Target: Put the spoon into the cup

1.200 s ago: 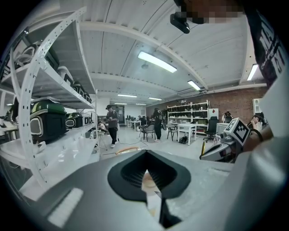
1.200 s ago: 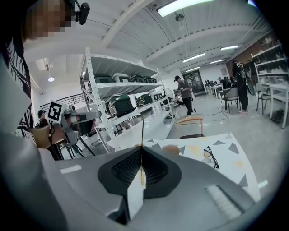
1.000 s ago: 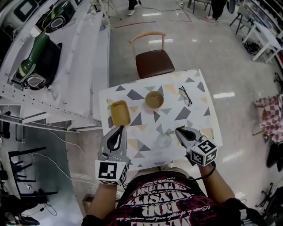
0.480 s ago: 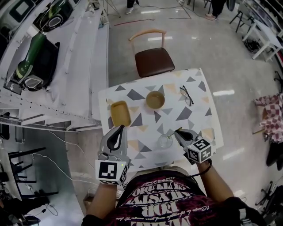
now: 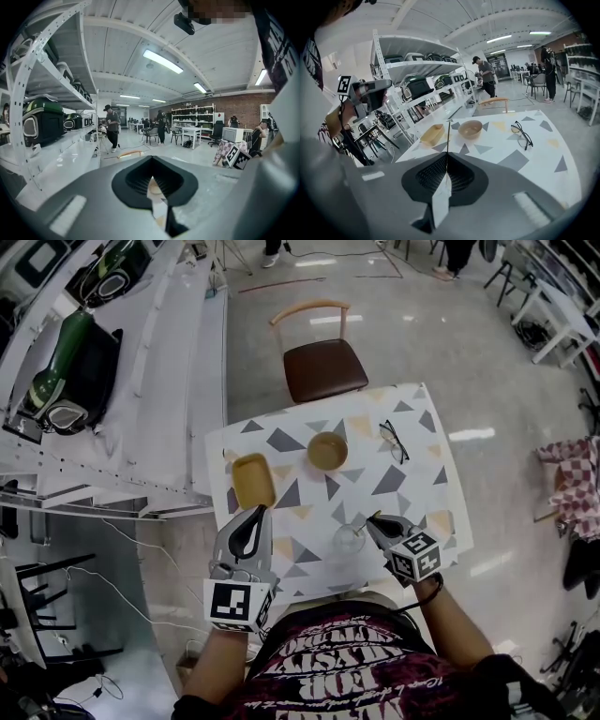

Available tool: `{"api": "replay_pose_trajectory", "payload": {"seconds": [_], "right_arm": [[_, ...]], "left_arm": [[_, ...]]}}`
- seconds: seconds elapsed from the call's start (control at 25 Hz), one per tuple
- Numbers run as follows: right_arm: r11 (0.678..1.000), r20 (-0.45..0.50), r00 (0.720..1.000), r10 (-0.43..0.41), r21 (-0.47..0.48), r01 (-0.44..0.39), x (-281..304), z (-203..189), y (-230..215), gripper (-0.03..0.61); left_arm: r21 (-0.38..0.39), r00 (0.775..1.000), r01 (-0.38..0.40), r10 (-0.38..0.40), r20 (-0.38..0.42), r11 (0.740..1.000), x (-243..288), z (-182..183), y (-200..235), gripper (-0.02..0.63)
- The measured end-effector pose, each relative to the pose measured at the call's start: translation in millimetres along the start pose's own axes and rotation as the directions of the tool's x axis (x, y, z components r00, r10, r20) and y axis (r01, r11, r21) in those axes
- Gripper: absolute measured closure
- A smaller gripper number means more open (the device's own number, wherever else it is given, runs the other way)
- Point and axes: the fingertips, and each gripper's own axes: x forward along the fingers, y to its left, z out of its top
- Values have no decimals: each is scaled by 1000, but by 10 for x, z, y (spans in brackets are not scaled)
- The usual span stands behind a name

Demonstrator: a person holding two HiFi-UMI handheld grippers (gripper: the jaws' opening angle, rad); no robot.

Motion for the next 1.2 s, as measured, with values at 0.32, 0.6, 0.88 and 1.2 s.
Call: {"api": "replay_pose_trajectory", "payload": {"seconds": [0.32, 0.6, 0.88, 1.2], "right_arm": [[999, -74, 997, 2, -42, -5, 103, -253, 103, 543], [997, -136, 991, 18, -74, -28, 125, -458, 223, 543], [993, -177, 984, 10, -117, -31, 118, -576, 255, 543], [991, -144, 989, -31, -133, 11, -20, -590, 165, 452]], "left_arm": [[-4, 1000, -2, 2, -3, 1000, -53, -56, -39, 614], [-7, 1000, -2, 2, 6, 1000, -115, -67, -145, 614], [-3, 999, -25, 25, 21, 1000, -257, -26, -225, 614], [-2, 998, -54, 54, 38, 999, -471, -1, -412, 614]]}}
